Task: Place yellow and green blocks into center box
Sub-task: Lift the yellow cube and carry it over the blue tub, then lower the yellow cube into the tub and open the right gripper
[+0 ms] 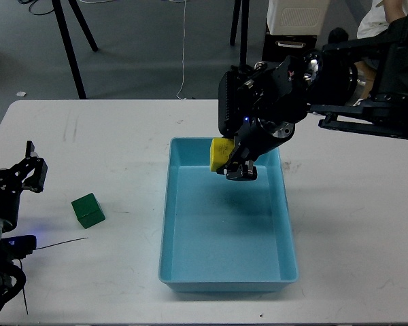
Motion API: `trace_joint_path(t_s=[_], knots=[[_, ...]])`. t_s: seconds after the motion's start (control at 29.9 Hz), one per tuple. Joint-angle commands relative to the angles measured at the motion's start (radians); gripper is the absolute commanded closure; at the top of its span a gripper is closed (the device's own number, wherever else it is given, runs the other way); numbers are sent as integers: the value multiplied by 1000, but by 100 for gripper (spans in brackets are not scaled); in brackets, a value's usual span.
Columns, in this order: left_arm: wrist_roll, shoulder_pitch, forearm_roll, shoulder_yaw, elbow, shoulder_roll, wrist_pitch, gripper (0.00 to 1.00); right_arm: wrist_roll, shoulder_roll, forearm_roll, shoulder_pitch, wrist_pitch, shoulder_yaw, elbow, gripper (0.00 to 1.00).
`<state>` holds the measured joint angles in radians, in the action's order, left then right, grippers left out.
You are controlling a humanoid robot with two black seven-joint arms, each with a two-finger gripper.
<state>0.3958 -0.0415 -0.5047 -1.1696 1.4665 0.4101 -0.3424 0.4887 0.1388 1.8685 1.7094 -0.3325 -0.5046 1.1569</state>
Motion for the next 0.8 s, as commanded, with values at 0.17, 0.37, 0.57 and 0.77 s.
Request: trace_joint_path(t_s=[0.17, 0.37, 0.57, 0.77], knots=[[-2, 0, 0, -10, 0, 1, 3, 0, 0, -82, -11, -68, -5, -55, -69, 60], [-12, 15, 14, -4, -3, 28, 6, 0, 0, -71, -83, -71, -66, -52, -80, 4], [-9, 55, 292, -2, -31, 130, 14, 0, 0, -53, -126, -71, -77, -42, -80, 2], [-12, 115, 572, -1, -74, 246, 101, 0, 0, 18, -208, -70, -68, 81, -98, 2]])
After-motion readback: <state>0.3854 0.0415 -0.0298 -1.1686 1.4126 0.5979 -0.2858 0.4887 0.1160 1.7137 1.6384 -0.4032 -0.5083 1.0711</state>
